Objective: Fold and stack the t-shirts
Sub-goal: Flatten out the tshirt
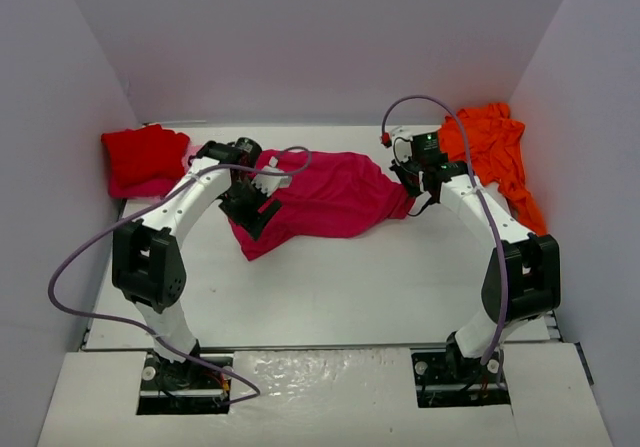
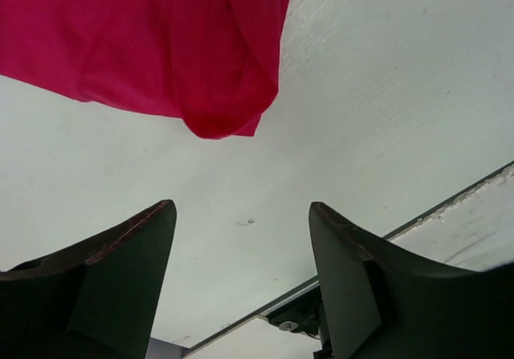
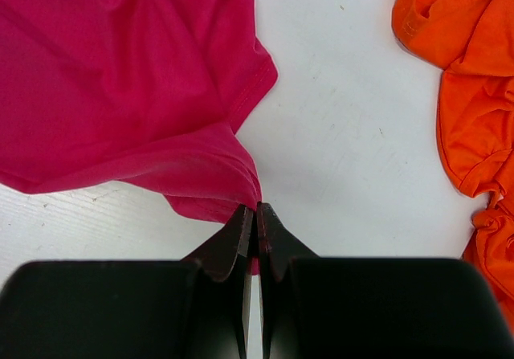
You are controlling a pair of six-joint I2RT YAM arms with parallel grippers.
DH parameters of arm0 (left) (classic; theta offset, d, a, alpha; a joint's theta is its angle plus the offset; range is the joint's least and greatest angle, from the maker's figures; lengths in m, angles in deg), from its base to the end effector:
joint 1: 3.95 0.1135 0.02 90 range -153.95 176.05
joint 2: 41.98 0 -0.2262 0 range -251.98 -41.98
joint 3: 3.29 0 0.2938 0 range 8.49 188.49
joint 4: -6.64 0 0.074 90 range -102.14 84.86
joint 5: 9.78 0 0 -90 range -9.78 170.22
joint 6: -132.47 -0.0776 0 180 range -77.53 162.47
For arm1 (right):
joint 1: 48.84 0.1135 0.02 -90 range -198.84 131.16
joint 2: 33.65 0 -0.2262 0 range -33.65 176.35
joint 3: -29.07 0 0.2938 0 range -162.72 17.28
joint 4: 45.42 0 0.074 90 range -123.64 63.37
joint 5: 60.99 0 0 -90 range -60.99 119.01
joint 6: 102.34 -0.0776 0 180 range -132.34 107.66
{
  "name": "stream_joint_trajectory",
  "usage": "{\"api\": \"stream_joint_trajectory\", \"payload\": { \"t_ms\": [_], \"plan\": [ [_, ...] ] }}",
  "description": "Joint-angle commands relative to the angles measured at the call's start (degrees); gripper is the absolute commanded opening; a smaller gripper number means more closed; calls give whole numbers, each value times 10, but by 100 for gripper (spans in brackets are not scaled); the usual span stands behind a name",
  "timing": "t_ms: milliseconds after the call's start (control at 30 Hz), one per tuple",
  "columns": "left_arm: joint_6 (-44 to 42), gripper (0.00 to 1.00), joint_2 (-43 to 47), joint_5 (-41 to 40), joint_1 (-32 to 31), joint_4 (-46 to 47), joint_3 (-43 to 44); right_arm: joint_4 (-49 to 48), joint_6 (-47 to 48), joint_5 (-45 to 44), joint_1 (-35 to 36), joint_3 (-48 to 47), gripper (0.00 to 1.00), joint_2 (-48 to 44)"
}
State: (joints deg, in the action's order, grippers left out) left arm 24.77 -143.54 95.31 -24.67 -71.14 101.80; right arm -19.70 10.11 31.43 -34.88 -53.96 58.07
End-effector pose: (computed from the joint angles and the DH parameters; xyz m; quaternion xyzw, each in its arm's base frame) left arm 0.3660 -0.1601 0.2099 0.3401 0.9214 -0.1336 0.1324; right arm 0.4284 0.1099 0.2096 -0.2857 0.8371 -0.0159 0.4663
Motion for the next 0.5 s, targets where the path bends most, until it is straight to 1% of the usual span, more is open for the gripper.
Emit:
{"api": "stream_joint_trajectory", "payload": {
  "t_ms": [0, 100, 467],
  "plan": [
    [-17, 64, 11, 11, 5, 35, -59, -22, -8, 1, 0, -1, 0, -23],
    [-18, 64, 4, 11, 6, 71, -98, -22, -9, 2, 1, 1, 0, -28],
    [-20, 64, -80, 1, 8, 91, -70, -22, -7, -1, 2, 10, 0, -30]
  ]
}}
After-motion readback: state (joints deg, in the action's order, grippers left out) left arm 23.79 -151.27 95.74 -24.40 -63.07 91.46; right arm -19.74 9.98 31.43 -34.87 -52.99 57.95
